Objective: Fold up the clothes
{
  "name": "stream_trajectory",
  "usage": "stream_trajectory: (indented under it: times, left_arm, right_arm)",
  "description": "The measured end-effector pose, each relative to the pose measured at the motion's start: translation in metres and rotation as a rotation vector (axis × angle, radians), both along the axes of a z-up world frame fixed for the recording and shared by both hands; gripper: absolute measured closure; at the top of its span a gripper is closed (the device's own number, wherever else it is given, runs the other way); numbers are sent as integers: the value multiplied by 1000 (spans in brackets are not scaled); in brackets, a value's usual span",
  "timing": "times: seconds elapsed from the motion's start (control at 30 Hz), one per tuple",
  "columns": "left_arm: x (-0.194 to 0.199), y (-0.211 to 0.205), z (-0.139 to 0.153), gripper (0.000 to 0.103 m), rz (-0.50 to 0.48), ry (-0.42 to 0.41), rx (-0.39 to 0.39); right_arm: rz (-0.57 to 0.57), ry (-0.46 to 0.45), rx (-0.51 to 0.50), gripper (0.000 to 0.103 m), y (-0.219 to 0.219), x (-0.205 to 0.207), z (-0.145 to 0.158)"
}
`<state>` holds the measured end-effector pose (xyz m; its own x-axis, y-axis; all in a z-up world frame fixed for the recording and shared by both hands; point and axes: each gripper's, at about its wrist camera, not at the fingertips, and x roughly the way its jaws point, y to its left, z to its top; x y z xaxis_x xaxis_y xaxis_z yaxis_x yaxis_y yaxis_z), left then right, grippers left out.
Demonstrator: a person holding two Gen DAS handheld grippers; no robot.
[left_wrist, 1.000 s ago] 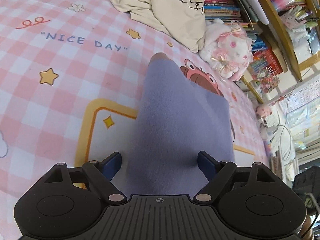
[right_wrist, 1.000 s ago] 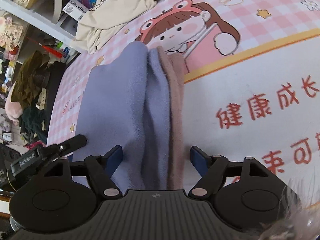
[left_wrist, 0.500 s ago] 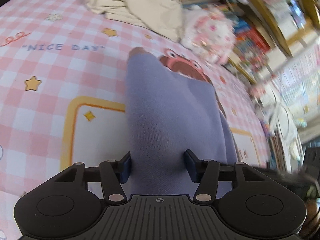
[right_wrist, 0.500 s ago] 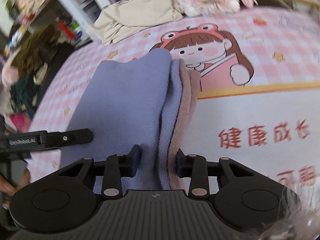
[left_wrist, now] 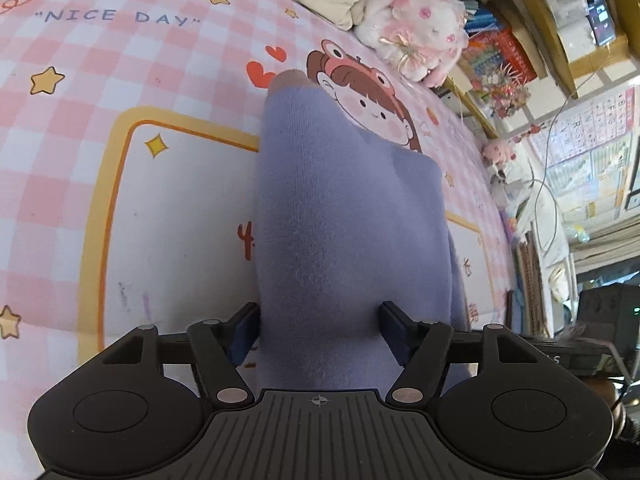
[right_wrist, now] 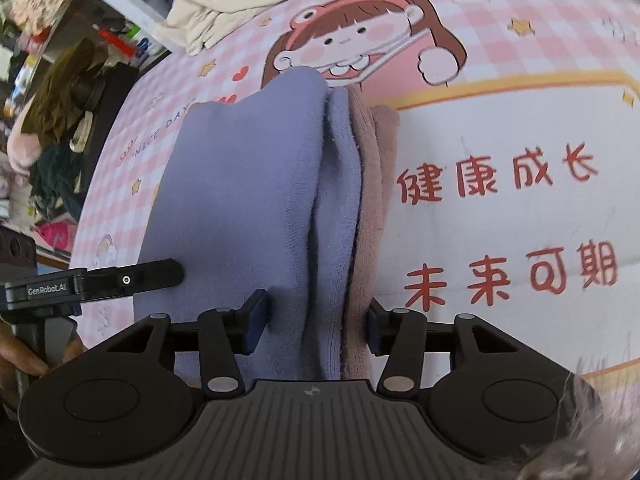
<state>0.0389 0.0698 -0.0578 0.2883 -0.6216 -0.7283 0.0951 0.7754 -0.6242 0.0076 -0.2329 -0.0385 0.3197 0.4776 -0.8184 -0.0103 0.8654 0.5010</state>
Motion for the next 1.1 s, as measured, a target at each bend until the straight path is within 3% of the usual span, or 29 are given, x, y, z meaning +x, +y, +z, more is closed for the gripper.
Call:
stream_trajectory:
  times: [0.1, 0.17, 0.27, 0.4, 0.53, 0.7, 0.8, 0.9, 1.1]
  left_arm:
    - [2, -6, 0, 39, 3, -12, 10]
    - [2, -12, 3, 40, -12, -31, 44]
    - [-2, -19, 10, 45, -35, -66, 90]
    - [-2, -17, 9, 45, -39, -62, 81]
    - [-1, -13, 6, 40, -37, -46, 56]
    - [0, -10, 2, 40, -34, -33, 27]
    - [0, -11, 1, 43, -30, -39, 23]
    - [-3, -13, 4, 49, -32, -63, 45]
    - [-8, -26, 23, 57, -61, -192, 121]
  right_arm:
    - [-15, 15, 29, 53, -2, 3, -3]
    - [5, -7, 10, 60, 2, 3, -1]
    - [69, -96, -58, 72, 11, -3, 9]
    - [175, -223, -190, 73, 29, -15, 19]
    - [125, -159, -121, 66, 15, -7, 10]
    - [28, -53, 10, 55, -3, 3, -4]
    - [26, -52, 24, 60, -1, 4, -4]
    - [61, -100, 4, 71, 5, 2, 1]
    - [156, -290, -159, 75, 26, -7, 22]
